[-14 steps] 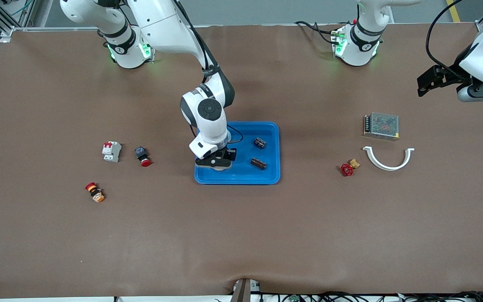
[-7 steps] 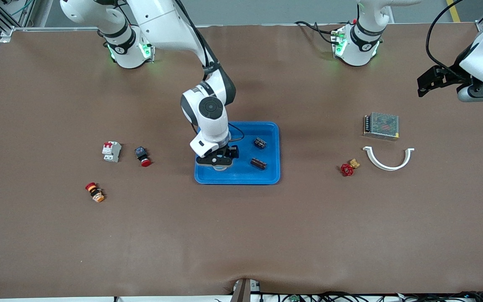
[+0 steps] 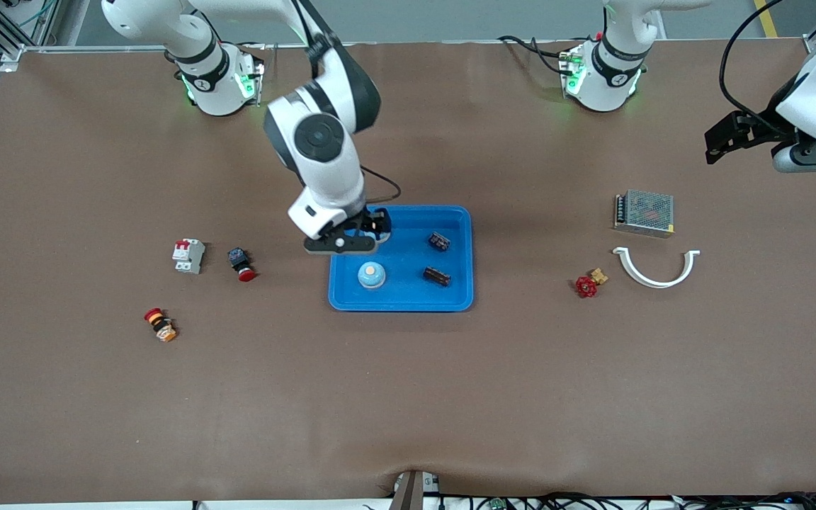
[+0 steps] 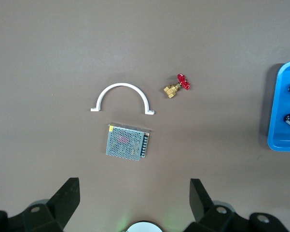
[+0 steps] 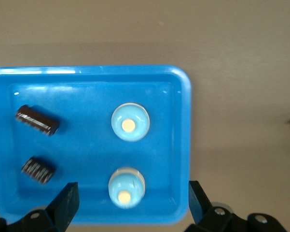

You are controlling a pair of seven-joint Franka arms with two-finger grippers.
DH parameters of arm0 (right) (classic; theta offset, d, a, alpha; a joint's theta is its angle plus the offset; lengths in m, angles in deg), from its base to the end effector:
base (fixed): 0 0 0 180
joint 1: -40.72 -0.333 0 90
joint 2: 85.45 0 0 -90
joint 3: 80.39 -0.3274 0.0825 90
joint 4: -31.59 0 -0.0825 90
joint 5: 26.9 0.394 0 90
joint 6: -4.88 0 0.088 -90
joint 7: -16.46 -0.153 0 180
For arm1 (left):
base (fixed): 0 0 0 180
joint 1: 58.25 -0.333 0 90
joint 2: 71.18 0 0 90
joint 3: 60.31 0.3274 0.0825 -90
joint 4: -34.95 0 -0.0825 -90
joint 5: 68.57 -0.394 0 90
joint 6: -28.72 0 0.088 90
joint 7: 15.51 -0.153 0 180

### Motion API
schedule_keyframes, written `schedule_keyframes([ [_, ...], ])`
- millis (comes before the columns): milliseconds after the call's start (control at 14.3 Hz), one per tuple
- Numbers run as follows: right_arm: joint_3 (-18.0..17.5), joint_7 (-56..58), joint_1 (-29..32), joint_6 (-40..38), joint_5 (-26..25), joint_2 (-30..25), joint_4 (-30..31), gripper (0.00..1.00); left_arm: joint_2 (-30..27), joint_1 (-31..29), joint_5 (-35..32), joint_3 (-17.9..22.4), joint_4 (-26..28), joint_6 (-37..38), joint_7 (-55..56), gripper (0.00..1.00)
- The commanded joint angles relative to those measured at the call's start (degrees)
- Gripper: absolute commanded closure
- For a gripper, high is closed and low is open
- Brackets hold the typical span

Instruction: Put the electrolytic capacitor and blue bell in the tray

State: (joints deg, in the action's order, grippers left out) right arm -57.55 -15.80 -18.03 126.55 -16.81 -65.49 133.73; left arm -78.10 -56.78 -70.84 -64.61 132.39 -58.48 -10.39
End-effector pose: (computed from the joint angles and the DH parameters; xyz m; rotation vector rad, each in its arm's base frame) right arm 0.5126 0.4074 0.3352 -3.1133 0.0066 -0.0146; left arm 0.5141 -0.0477 0.5890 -3.0865 0.0151 0.0825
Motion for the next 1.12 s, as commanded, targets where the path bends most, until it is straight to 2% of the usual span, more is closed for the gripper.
schedule_keyframes([
  [0,-0.43,-0.25,-0.31,-3.00,-6.55,-11.06,7.72,0.00,0.42,0.11,-0.37,0.08,-0.32,-0.42,0.60,0.00],
  [210,0.09,-0.08,0.65,-9.15,-9.82,-16.61,7.81,0.00,0.42,0.20,-0.37,-0.01,-0.32,-0.86,0.60,0.00],
  [489,0.36,3.51,4.95,-15.31,-12.02,-23.11,7.73,0.00,0.33,0.20,-0.37,-0.01,-0.23,-0.77,0.60,0.00],
  [699,0.27,10.35,12.40,-18.04,-12.02,-26.81,7.64,0.00,0.33,0.20,-0.37,-0.09,-0.23,-0.77,0.60,0.00],
  [1048,0.36,21.52,25.60,-18.83,-11.93,-26.73,5.71,0.00,0.42,0.20,-0.37,-0.09,-0.23,-0.77,0.60,0.00],
])
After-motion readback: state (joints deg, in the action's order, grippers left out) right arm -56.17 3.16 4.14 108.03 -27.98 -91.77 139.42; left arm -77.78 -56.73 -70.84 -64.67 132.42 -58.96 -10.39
